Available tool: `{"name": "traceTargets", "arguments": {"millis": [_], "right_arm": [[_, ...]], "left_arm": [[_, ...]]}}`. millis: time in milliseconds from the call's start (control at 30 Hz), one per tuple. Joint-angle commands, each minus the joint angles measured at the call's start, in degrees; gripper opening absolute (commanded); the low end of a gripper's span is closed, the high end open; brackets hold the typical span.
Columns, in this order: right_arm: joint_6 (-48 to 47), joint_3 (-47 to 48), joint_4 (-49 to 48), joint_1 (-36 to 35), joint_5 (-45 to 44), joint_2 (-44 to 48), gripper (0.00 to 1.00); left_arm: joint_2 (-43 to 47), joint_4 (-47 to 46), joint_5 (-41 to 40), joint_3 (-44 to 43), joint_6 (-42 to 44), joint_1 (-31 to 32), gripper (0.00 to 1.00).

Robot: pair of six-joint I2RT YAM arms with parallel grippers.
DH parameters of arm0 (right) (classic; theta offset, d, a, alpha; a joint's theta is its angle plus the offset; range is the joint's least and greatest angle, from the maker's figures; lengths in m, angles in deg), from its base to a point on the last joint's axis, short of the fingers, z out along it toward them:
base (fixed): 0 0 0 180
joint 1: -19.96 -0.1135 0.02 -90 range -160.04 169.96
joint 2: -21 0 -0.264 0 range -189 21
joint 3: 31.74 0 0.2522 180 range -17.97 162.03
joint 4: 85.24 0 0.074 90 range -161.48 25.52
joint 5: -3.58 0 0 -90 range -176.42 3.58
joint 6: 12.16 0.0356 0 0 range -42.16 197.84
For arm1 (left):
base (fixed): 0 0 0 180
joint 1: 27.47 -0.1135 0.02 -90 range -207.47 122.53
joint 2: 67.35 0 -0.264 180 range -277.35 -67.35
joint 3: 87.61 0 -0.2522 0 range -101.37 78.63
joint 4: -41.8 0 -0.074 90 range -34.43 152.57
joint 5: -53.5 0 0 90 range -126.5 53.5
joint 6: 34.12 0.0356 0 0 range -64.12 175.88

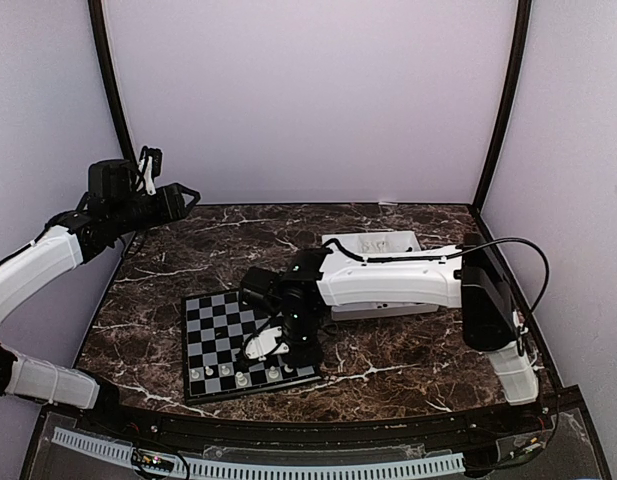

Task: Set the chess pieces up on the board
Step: Place the knight at g1.

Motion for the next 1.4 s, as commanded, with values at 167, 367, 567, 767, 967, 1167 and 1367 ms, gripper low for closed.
{"name": "traceTargets", "arguments": {"millis": [167,367,567,767,967,1167,1367], "right_arm": [[0.8,1.8,1.3,-0.9,0.1,-2.4,0.03],[0.9,2.1,1.1,-1.1,-0.1,-2.4,0.14],[1.0,2.2,1.1,-1.3,-0.1,-2.4,0.21],[1.0,2.2,1.2,-1.3,-0.1,-2.2,0.24],[-0.5,-1.2,1.0,-0.9,-3.4,1.9,0.29],[-2.6,-6.3,1.2,3.6,-2.4,11.8,0.33],[-3.6,-13.5,-1.4,13.7,0.1,21.3,0.35]], "left_arm": [[2.1,-0.5,0.3,0.5,-0.1,-0.3,0.61],[2.1,-0.6,0.4,0.5,-0.1,-0.4,0.61],[2.0,-0.6,0.5,0.5,-0.1,-0.4,0.61],[1.9,-0.6,0.5,0.5,-0.1,-0.4,0.61],[1.5,-0.6,0.3,0.7,0.1,-0.4,0.61],[0.6,-2.8,2.8,1.4,1.9,-0.4,0.61],[-1.8,-7.0,11.8,1.2,3.6,-0.2,0.57]]}}
